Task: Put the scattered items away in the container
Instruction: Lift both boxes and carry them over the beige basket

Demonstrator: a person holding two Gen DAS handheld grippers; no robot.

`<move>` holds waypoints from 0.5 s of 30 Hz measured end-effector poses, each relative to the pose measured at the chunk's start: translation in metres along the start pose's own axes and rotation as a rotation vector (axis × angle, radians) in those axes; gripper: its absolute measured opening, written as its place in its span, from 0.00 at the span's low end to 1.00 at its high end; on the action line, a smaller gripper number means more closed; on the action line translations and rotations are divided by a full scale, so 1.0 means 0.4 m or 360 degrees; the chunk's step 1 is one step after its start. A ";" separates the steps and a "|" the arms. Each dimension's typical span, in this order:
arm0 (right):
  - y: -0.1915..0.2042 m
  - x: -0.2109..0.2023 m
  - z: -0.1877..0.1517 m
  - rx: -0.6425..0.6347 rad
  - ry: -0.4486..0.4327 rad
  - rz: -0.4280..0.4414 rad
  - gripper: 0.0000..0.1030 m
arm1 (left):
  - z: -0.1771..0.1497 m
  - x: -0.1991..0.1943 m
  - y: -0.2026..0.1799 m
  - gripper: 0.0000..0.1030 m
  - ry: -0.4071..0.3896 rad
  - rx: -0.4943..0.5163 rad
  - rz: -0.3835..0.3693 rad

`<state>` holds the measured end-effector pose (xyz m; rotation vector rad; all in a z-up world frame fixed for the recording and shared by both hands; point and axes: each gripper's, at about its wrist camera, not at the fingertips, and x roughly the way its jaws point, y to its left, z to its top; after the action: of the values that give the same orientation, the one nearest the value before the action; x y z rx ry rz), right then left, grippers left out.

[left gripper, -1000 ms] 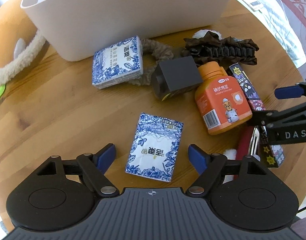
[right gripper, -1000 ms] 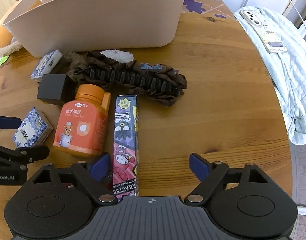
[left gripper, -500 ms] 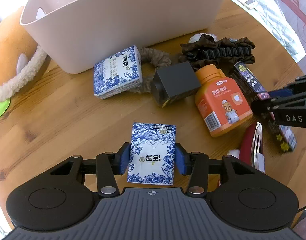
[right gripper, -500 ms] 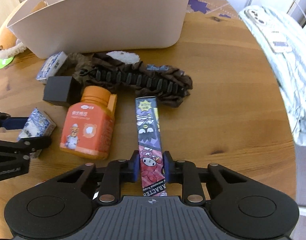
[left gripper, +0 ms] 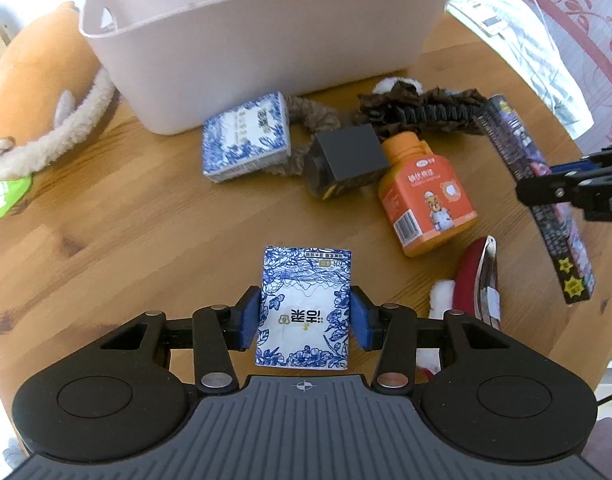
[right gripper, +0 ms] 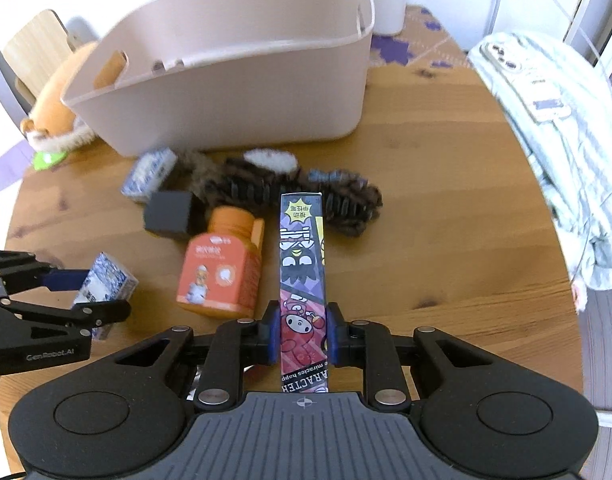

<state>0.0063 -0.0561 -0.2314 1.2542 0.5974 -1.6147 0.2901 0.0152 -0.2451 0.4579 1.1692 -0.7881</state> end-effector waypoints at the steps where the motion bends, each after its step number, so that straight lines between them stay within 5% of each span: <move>1: 0.000 -0.014 0.002 0.0003 -0.0016 0.0002 0.20 | 0.003 -0.007 0.003 0.46 -0.0012 -0.0004 0.0003; 15: 0.037 -0.166 0.082 0.0002 -0.0264 0.0050 0.20 | 0.093 -0.141 0.065 0.46 -0.0246 -0.0047 0.0016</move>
<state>0.0050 -0.0633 -0.1563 1.1122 0.4711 -1.6733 0.3235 0.0239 -0.1815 0.3713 1.0328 -0.7828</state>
